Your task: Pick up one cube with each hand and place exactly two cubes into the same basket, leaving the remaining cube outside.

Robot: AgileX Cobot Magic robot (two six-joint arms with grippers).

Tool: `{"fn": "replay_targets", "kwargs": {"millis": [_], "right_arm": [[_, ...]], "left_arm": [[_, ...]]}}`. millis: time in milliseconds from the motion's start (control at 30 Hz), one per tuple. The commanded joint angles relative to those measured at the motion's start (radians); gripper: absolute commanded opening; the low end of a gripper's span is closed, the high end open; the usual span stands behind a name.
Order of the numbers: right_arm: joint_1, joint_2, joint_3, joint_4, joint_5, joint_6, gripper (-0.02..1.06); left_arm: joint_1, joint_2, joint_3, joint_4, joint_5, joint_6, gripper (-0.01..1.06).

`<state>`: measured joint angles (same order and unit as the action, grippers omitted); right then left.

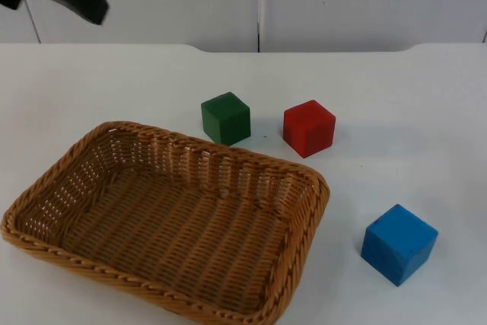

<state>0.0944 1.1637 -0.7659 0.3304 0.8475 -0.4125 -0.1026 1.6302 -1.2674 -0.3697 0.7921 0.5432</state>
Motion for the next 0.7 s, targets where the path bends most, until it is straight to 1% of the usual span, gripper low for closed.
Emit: {"fn": "replay_targets", "kwargs": {"millis": [0, 100, 200, 233, 267, 300, 433, 467, 533, 567, 600, 633, 667], "right_arm": [[0.0, 0.01, -0.006, 0.015, -0.007, -0.017, 1.03], [0.0, 0.035, -0.006, 0.02, -0.007, -0.024, 1.03], [0.022, 0.052, -0.006, 0.012, -0.021, -0.026, 1.03], [0.046, 0.061, -0.006, 0.012, -0.033, -0.026, 1.03], [0.095, 0.078, -0.006, 0.012, -0.057, -0.026, 1.03], [0.095, 0.078, -0.006, 0.012, -0.057, -0.026, 1.03], [0.222, 0.125, -0.006, -0.016, -0.123, -0.023, 1.03], [0.222, 0.125, -0.006, -0.016, -0.123, -0.023, 1.03], [0.279, 0.16, -0.006, -0.018, -0.161, -0.003, 1.03], [0.279, 0.16, -0.006, -0.018, -0.161, -0.003, 1.03], [0.303, 0.172, -0.006, -0.018, -0.171, 0.003, 1.03], [0.322, 0.186, -0.006, -0.026, -0.184, 0.004, 1.03], [0.357, 0.208, -0.006, -0.056, -0.205, 0.034, 1.03]], "left_arm": [[-0.029, 0.056, -0.046, -0.003, -0.012, 0.01, 1.05], [-0.066, 0.137, -0.1, -0.003, -0.012, 0.017, 1.05], [-0.084, 0.186, -0.134, -0.003, -0.012, 0.032, 1.05], [-0.098, 0.216, -0.161, -0.003, -0.008, 0.036, 1.05], [-0.104, 0.239, -0.176, -0.003, -0.005, 0.036, 1.05], [-0.104, 0.239, -0.176, -0.003, -0.005, 0.036, 1.05], [-0.131, 0.315, -0.246, -0.006, 0.013, 0.043, 1.05], [-0.131, 0.315, -0.246, -0.006, 0.013, 0.043, 1.05], [-0.156, 0.355, -0.287, -0.006, 0.013, 0.046, 1.05], [-0.156, 0.355, -0.287, -0.006, 0.013, 0.046, 1.05], [-0.167, 0.37, -0.3, -0.006, 0.015, 0.046, 1.05], [-0.178, 0.384, -0.314, -0.004, 0.019, 0.046, 1.05], [-0.192, 0.401, -0.333, -0.004, 0.021, 0.046, 1.05]]}}
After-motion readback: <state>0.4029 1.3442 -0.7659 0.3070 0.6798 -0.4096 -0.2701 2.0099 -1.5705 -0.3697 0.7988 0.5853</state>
